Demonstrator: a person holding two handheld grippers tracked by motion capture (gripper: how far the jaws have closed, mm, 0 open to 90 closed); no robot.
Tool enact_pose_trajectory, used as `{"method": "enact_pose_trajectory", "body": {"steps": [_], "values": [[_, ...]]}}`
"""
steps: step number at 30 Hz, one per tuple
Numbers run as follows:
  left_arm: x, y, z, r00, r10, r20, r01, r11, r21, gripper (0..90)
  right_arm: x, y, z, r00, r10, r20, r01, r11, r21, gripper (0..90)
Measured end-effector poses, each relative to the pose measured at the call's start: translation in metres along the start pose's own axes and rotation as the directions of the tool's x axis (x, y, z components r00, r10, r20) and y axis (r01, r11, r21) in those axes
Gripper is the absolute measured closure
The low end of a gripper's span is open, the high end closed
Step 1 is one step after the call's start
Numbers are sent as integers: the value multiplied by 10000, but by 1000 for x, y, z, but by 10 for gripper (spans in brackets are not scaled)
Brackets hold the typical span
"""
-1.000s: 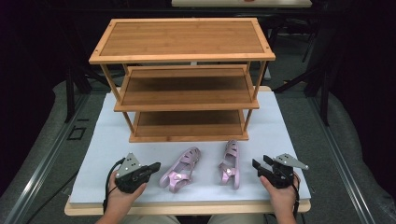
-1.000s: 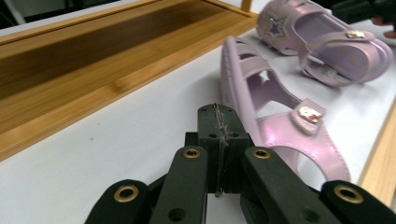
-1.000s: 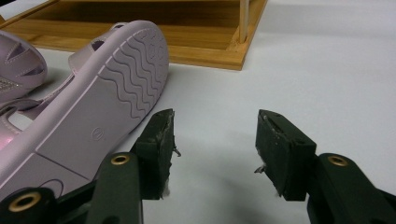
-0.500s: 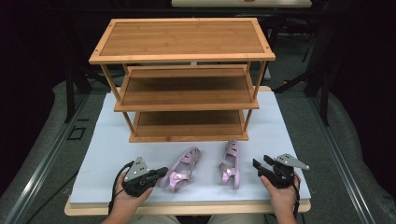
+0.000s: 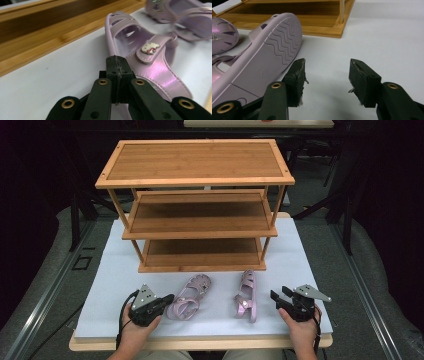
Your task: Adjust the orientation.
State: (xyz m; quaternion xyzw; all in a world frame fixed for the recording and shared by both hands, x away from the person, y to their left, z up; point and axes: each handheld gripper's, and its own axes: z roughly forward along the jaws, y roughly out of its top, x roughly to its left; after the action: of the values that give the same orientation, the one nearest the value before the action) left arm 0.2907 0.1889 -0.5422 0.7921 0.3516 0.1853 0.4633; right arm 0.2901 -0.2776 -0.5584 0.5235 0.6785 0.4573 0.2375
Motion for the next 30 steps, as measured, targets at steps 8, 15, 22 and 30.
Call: {"method": "enact_pose_trajectory", "body": {"steps": [8,15,22,30], "values": [[18,-11,9,9950,-730,-681,768,9955,548,900,-1,0,-1,10000,14,14,-14,9999,-146,467],[22,-1,-1,9934,-911,-696,924,9956,155,879,-2,0,-3,10000,84,11,-84,9999,-109,467],[20,23,-9,9988,-326,-373,360,9949,942,650,-3,1,-5,9998,195,35,-194,9996,-219,465],[20,63,4,9976,370,577,-535,9466,3178,592,-4,1,-5,9997,247,3,-247,9996,-154,464]]}}
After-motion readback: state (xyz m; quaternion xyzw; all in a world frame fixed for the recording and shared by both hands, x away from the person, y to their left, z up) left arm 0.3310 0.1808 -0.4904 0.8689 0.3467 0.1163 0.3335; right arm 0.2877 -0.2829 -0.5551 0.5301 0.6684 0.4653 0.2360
